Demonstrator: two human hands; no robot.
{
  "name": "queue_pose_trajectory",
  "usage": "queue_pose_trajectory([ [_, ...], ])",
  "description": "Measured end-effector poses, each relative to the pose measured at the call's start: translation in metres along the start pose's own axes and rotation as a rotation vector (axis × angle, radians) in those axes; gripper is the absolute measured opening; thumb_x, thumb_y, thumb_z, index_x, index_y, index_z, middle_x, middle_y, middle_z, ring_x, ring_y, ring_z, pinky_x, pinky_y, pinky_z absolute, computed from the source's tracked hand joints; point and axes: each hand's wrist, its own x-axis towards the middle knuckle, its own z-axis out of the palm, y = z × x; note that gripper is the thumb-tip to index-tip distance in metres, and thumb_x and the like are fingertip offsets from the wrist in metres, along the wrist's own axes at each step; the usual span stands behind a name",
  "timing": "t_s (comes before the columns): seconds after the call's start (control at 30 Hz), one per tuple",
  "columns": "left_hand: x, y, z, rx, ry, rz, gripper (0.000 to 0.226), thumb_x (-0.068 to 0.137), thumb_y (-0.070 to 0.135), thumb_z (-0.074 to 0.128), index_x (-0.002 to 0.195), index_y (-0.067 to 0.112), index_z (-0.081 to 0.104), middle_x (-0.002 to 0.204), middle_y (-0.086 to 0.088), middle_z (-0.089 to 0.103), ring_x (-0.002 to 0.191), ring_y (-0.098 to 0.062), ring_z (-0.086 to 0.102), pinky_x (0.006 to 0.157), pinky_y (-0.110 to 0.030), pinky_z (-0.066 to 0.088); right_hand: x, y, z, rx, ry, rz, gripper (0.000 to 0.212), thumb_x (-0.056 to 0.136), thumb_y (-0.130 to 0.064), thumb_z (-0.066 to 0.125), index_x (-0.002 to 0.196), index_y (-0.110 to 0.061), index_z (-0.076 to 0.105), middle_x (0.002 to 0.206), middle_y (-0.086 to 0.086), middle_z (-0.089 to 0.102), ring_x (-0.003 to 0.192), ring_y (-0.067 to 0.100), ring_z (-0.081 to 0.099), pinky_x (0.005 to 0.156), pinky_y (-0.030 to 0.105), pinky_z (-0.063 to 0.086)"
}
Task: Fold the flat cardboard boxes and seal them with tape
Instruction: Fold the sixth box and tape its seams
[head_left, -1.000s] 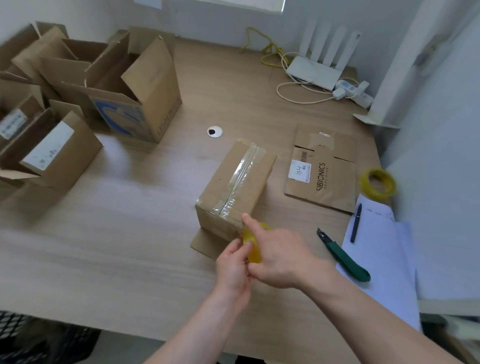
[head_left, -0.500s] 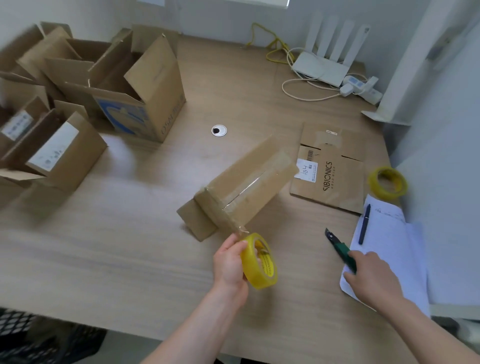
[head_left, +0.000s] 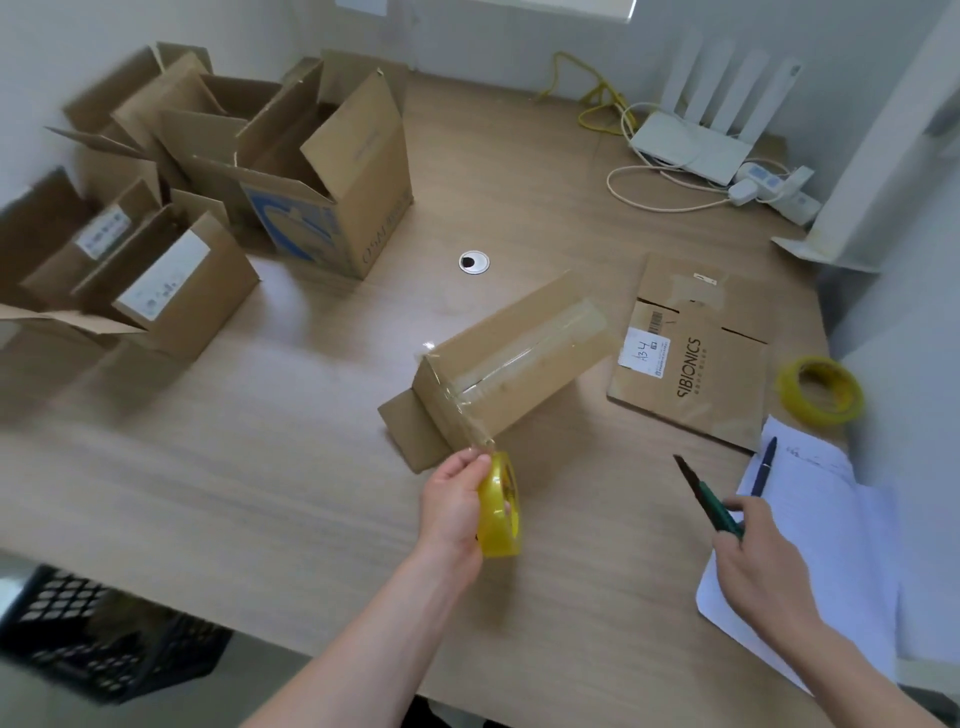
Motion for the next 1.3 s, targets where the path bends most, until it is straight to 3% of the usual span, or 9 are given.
queue_pose_trajectory([
  [0.07, 0.004, 0.008, 0.0, 0.022, 0.017, 0.042, 0.01, 0.093, 0.006, 0.06, 0.089, 0.014, 0.065, 0.07, -0.006, 0.062, 0.053, -0.017, 0.056, 0.045, -0.025, 0.049, -0.007, -0.03, -0.011, 0.095, -0.04, -0.144, 0.029, 0.091, -0.015, 0.048, 0.104, -0.041, 0.05, 0.061, 0.0, 0.059, 0.056, 0.019, 0.055, 0.055, 0.041, 0.045],
  [0.13, 0.008, 0.016, 0.001, 0.027, 0.028, 0.076, 0.011, 0.094, 0.006, 0.059, 0.091, 0.013, 0.067, 0.075, -0.008, 0.062, 0.057, -0.018, 0.056, 0.047, -0.025, 0.05, -0.016, -0.068, -0.024, 0.12, -0.124, -0.349, 0.024, 0.092, -0.026, 0.053, 0.102, -0.048, 0.053, 0.07, -0.009, 0.062, 0.06, 0.013, 0.057, 0.054, 0.035, 0.045],
  [0.2, 0.013, 0.024, 0.001, 0.01, 0.039, 0.08, 0.012, 0.094, 0.005, 0.058, 0.092, 0.013, 0.068, 0.078, -0.01, 0.063, 0.059, -0.02, 0.056, 0.046, -0.025, 0.049, -0.023, -0.106, -0.034, 0.088, -0.18, -0.549, 0.021, 0.091, -0.027, 0.06, 0.103, -0.045, 0.06, 0.077, -0.014, 0.064, 0.069, 0.009, 0.058, 0.059, 0.027, 0.045],
  [0.27, 0.016, 0.031, 0.002, -0.012, 0.041, 0.059, 0.012, 0.094, 0.004, 0.059, 0.092, 0.012, 0.068, 0.079, -0.011, 0.064, 0.058, -0.022, 0.055, 0.045, -0.025, 0.048, -0.024, -0.139, -0.039, -0.014, -0.151, -0.715, 0.023, 0.089, -0.024, 0.067, 0.109, -0.035, 0.067, 0.086, -0.015, 0.067, 0.077, 0.008, 0.06, 0.065, 0.029, 0.047],
  [0.47, 0.021, 0.038, -0.001, -0.037, 0.045, 0.003, 0.011, 0.093, 0.01, 0.064, 0.083, 0.011, 0.067, 0.064, -0.006, 0.065, 0.043, -0.015, 0.055, 0.039, -0.023, 0.046, -0.018, -0.196, -0.034, -0.276, -0.092, -0.926, 0.024, 0.09, -0.035, 0.063, 0.113, -0.038, 0.068, 0.088, -0.008, 0.066, 0.081, 0.02, 0.062, 0.061, 0.037, 0.05],
  [0.63, 0.028, 0.04, -0.002, -0.005, 0.075, -0.006, 0.005, 0.09, 0.012, 0.068, 0.089, 0.008, 0.068, 0.062, -0.009, 0.064, 0.043, -0.018, 0.053, 0.04, -0.024, 0.046, -0.013, -0.206, -0.026, -0.355, -0.059, -0.988, 0.023, 0.087, -0.036, 0.067, 0.11, -0.039, 0.069, 0.086, -0.008, 0.066, 0.076, 0.024, 0.064, 0.054, 0.036, 0.05],
  [0.87, 0.035, 0.044, -0.004, 0.061, 0.078, -0.018, 0.014, 0.089, 0.015, 0.07, 0.096, 0.002, 0.071, 0.069, -0.014, 0.065, 0.047, -0.02, 0.053, 0.04, -0.022, 0.044, -0.01, -0.217, -0.02, -0.398, -0.046, -1.012, 0.024, 0.088, -0.04, 0.066, 0.112, -0.04, 0.067, 0.086, -0.009, 0.064, 0.075, 0.024, 0.064, 0.052, 0.033, 0.048],
  [1.3, 0.04, 0.049, -0.007, 0.137, 0.054, -0.028, 0.012, 0.088, 0.017, 0.071, 0.088, 0.005, 0.072, 0.061, -0.011, 0.065, 0.041, -0.018, 0.052, 0.04, -0.022, 0.044, -0.012, -0.222, -0.021, -0.386, -0.037, -1.041, 0.024, 0.089, -0.042, 0.064, 0.112, -0.04, 0.067, 0.085, -0.01, 0.065, 0.071, 0.022, 0.064, 0.05, 0.033, 0.047],
])
